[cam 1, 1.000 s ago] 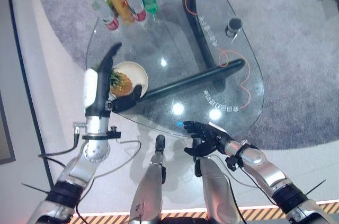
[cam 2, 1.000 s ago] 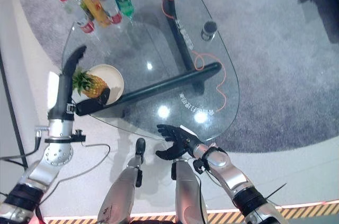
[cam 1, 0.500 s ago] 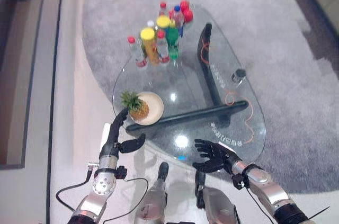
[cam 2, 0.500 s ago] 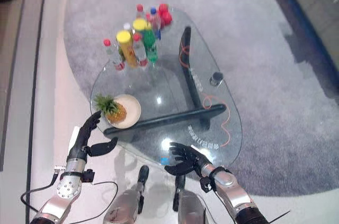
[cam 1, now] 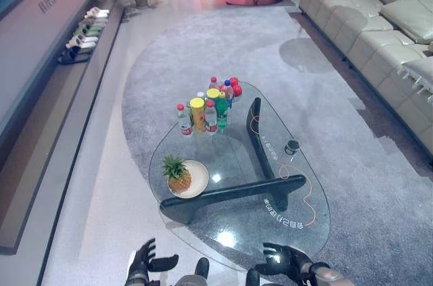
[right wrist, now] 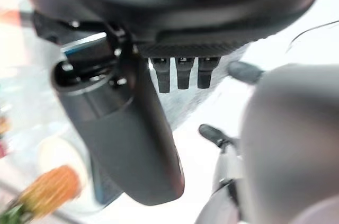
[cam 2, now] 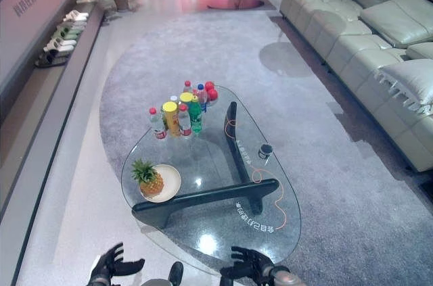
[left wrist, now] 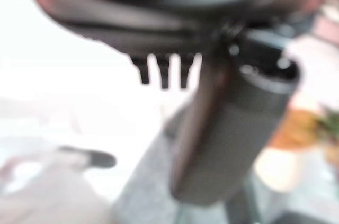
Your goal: Pick up the fruit to the plate
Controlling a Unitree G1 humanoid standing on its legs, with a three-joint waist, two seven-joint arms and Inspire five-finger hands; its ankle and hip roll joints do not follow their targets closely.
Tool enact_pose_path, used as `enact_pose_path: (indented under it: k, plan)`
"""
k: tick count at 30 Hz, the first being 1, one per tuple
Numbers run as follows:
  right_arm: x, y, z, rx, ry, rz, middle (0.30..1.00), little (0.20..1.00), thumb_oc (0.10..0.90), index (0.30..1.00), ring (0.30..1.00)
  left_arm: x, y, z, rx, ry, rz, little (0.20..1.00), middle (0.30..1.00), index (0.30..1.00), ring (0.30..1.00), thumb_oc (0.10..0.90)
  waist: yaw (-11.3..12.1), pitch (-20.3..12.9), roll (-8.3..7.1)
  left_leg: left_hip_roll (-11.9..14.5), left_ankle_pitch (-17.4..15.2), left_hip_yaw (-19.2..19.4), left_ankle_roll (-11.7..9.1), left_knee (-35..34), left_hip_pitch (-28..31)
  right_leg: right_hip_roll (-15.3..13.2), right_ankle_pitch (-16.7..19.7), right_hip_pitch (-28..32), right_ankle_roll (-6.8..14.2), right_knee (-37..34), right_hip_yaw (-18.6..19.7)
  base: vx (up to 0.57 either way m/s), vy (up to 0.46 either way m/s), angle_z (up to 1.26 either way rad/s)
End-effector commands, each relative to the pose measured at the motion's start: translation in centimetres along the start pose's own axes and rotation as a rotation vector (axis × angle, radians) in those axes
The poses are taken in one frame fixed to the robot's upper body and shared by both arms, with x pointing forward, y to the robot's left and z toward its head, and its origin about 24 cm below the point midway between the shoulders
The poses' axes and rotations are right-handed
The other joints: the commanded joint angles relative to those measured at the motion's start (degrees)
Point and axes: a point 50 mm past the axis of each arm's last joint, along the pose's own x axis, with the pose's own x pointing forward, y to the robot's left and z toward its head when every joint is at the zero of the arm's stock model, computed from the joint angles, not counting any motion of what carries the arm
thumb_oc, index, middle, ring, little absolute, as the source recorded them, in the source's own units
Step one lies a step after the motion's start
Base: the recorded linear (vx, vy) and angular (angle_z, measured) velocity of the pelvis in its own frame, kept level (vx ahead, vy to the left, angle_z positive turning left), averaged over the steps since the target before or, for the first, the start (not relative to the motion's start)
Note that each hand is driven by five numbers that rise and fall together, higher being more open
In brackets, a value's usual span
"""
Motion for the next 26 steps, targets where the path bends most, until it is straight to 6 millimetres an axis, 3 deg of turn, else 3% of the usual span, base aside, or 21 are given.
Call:
enact_pose_path:
  k: [1, 6, 12, 18, 26]
  plan:
    - [0.3, 0.0, 1.9, -0.001, -0.081, -0.010, 0.900, 0.900, 0.800, 0.900, 0.900, 0.8, -0.2, 2.1, -0.073, -0.023, -0.031, 0.900, 0.900, 0.900, 0.900, 0.800, -0.5, -0.8, -2.06, -4.7, -4.9, 5.0, 0.7, 0.3, 3.1, -0.2, 1.9, -0.4, 2.3, 0.1, 2.5, 0.03, 0.018, -0.08]
    - [0.4, -0.1, 0.0, 0.034, 0.000, -0.038, 0.900, 0.900, 0.800, 0.900, 0.900, 0.8, 0.1, 0.1, -0.089, 0.096, -0.010, 0.900, 0.900, 0.900, 0.900, 0.800, -1.0, -2.0, -1.90, -4.7, -5.5, 5.8, 1.0, 0.3, 3.6, -0.2, 1.7, -0.2, 2.2, 0.1, 2.9, 0.04, 0.016, -0.10]
    - [0.5, 0.0, -1.4, 0.061, 0.060, -0.066, 0.900, 0.900, 0.800, 0.900, 0.900, 0.7, 0.2, -0.7, -0.101, 0.157, -0.001, 0.900, 0.900, 0.900, 0.900, 0.800, -1.5, -2.9, -1.85, -4.6, -5.9, 6.3, 1.2, 0.3, 3.8, -0.1, 1.7, -0.3, 2.2, 0.1, 3.4, 0.02, 0.006, -0.03]
    - [0.1, -0.3, -4.2, 0.146, 0.170, -0.171, 0.900, 0.900, 0.800, 0.900, 0.900, 0.4, 0.4, -2.3, -0.198, 0.270, 0.073, 0.900, 0.900, 0.900, 0.900, 0.800, -2.2, -3.7, -1.59, -4.6, -6.5, 7.2, 1.7, 0.3, 4.4, -0.2, 1.6, -0.1, 2.0, 0.1, 3.7, 0.03, 0.020, -0.11]
    - [-0.2, -0.4, -5.2, 0.147, 0.231, -0.185, 0.900, 0.900, 0.800, 0.900, 0.900, 0.4, -0.1, -2.4, -0.217, 0.280, 0.028, 0.900, 0.900, 0.900, 0.900, 0.800, -2.6, -3.9, -1.32, -4.7, -7.0, 7.0, 1.9, 0.3, 4.9, -0.4, 1.7, 0.2, 2.1, 0.1, 4.0, 0.03, 0.012, -0.05]
